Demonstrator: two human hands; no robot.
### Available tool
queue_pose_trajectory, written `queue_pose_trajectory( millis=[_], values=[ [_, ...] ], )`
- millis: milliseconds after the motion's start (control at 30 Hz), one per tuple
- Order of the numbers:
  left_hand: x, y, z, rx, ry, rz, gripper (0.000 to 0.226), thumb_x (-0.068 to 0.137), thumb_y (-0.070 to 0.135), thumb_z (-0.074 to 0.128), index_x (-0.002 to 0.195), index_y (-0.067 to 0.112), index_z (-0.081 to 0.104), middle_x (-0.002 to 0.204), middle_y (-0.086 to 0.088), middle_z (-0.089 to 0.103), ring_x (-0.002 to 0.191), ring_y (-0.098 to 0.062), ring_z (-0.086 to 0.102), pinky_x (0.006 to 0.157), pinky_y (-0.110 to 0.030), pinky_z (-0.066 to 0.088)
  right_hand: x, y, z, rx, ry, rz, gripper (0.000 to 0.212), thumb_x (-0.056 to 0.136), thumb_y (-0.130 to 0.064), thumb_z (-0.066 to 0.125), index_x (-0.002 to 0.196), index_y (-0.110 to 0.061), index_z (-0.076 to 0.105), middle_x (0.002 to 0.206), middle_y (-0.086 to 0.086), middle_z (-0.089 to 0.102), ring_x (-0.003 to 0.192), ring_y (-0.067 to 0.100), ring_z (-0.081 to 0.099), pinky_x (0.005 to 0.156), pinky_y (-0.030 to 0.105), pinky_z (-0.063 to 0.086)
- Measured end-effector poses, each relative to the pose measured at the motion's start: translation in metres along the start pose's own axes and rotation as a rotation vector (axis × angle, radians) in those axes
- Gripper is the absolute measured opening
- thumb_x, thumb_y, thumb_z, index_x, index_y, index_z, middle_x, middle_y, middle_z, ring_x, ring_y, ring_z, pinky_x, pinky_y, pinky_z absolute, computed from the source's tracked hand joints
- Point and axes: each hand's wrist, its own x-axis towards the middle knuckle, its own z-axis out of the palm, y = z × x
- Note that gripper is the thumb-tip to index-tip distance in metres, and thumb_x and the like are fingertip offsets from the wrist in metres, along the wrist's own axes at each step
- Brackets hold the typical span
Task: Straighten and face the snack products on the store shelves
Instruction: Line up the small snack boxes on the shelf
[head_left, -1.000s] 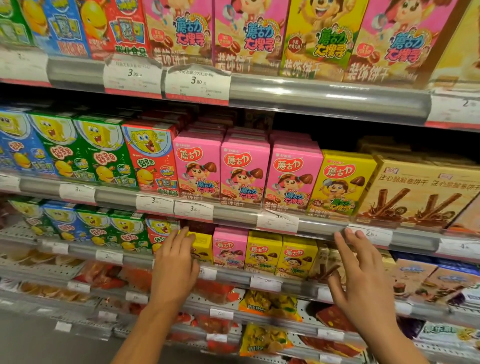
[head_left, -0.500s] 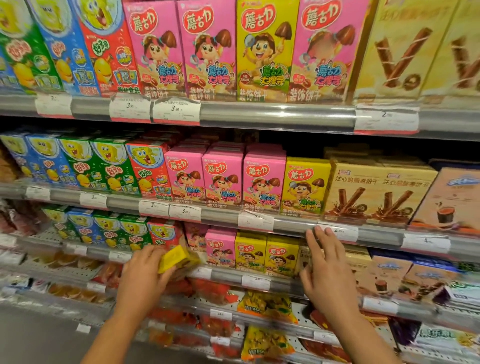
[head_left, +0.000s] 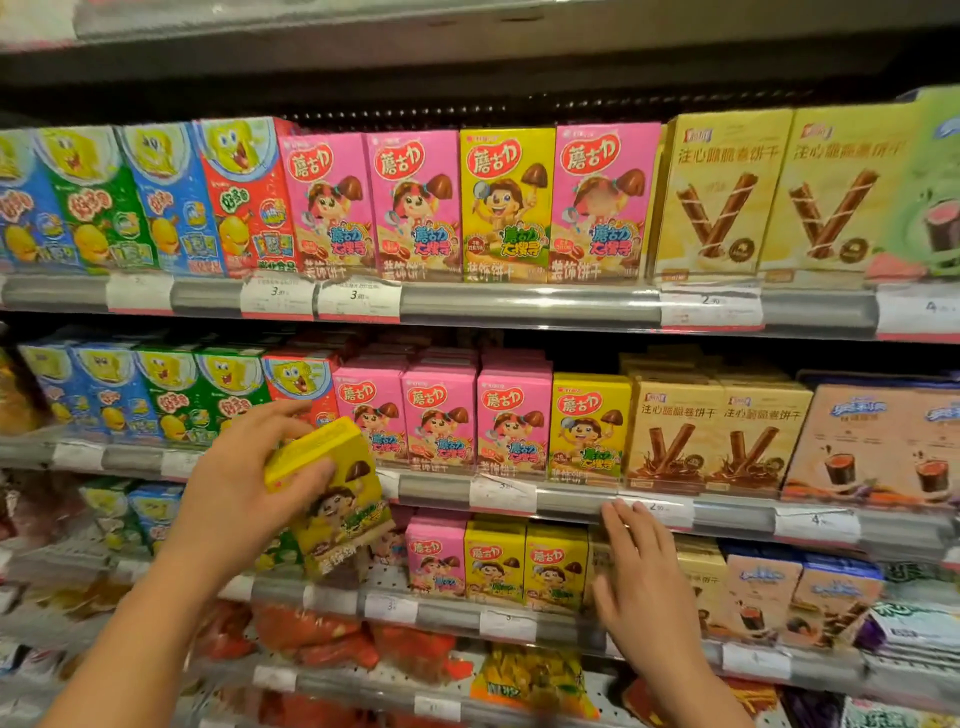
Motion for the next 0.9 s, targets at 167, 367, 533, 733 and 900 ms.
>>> queue_pose_trajectory(
  millis=[167, 367, 533, 733, 900],
  values=[
    [0.043, -0.001, -0.018, -0.095, -0.023, 0.102, 0.046, 0.078, 0.064, 0.059, 0.114, 0.035, 0.06, 0.156, 0.029, 0.037, 0.139, -0.002, 0.037, 0.106, -0.039, 0.037, 0.038, -0.019, -0.04, 0.135, 0.035, 0.065, 0.035, 0.092, -0.024, 0.065, 0.126, -0.017, 0.066, 0.113, -0.001, 0.068, 0.1, 0.019, 0.066, 0.075, 0.033, 0.059],
    [0.085, -0.02, -0.028, -0.168, -0.112, 0.226, 0.042, 0.081, 0.066, 0.053, 0.118, 0.072, 0.036, 0.152, 0.01, 0.046, 0.146, -0.01, 0.033, 0.113, -0.043, 0.033, 0.111, -0.071, -0.124, 0.168, 0.376, -0.009, 0.021, 0.093, -0.022, 0.058, 0.105, -0.016, 0.075, 0.097, -0.005, 0.074, 0.082, 0.012, 0.07, 0.065, 0.028, 0.055],
    [0.128, -0.083, -0.002, -0.15, -0.222, 0.246, 0.074, 0.067, 0.068, 0.071, 0.135, 0.049, 0.045, 0.157, 0.023, 0.03, 0.141, -0.017, 0.041, 0.113, -0.042, 0.032, 0.174, -0.108, -0.188, 0.006, 0.599, -0.088, 0.025, 0.091, -0.022, 0.056, 0.108, -0.012, 0.07, 0.104, 0.001, 0.071, 0.09, 0.018, 0.066, 0.07, 0.032, 0.053],
    [0.172, -0.144, 0.039, -0.422, -0.428, 0.081, 0.126, 0.049, 0.09, 0.062, 0.153, 0.024, 0.041, 0.162, 0.003, 0.032, 0.152, -0.022, 0.028, 0.121, -0.046, 0.024, 0.242, -0.12, -0.236, -0.262, 0.502, -0.01, 0.056, 0.091, -0.028, 0.062, 0.144, -0.013, 0.049, 0.144, 0.009, 0.051, 0.133, 0.026, 0.046, 0.11, 0.04, 0.041],
    [0.117, -0.084, -0.008, -0.309, -0.157, 0.498, 0.045, 0.087, 0.071, 0.048, 0.122, 0.042, 0.05, 0.164, 0.026, 0.023, 0.154, -0.003, 0.016, 0.109, -0.042, 0.032, 0.271, -0.13, -0.25, -0.455, 0.278, 0.083, 0.07, 0.094, -0.032, 0.062, 0.155, -0.01, 0.036, 0.156, 0.013, 0.04, 0.147, 0.032, 0.031, 0.121, 0.047, 0.03]
  ],
)
